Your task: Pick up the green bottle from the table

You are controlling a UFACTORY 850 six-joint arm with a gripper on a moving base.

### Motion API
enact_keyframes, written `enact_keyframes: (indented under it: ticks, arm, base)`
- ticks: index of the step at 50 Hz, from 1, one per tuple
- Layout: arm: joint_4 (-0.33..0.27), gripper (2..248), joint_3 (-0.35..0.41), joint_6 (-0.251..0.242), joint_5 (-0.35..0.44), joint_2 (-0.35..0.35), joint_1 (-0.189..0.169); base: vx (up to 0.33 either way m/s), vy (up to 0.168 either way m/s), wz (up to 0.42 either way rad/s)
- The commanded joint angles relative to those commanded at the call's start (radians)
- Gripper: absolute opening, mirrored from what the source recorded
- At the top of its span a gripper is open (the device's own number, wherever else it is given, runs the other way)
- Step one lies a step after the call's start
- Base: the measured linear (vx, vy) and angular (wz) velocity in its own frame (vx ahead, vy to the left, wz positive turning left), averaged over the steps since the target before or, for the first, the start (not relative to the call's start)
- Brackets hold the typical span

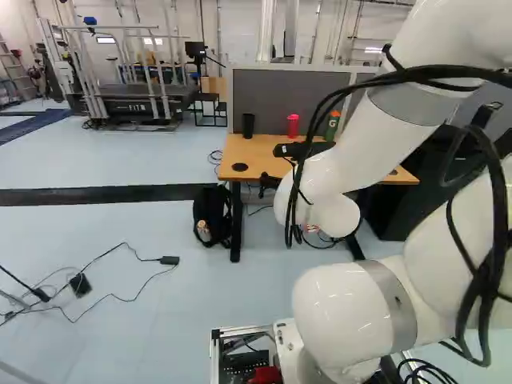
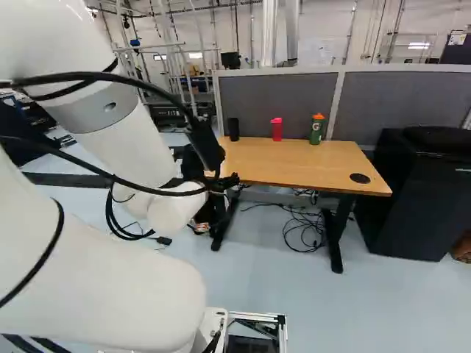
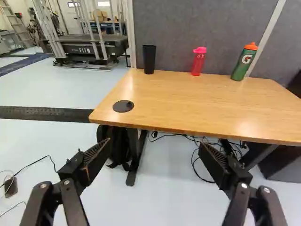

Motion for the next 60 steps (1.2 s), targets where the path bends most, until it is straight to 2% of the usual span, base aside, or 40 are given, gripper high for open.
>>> enact_keyframes:
  ticks: [60]
  arm:
    - [0.0, 247, 0.0, 0.0, 0.0, 0.0, 0.0]
  base:
    - [0.122, -0.05, -0.26]
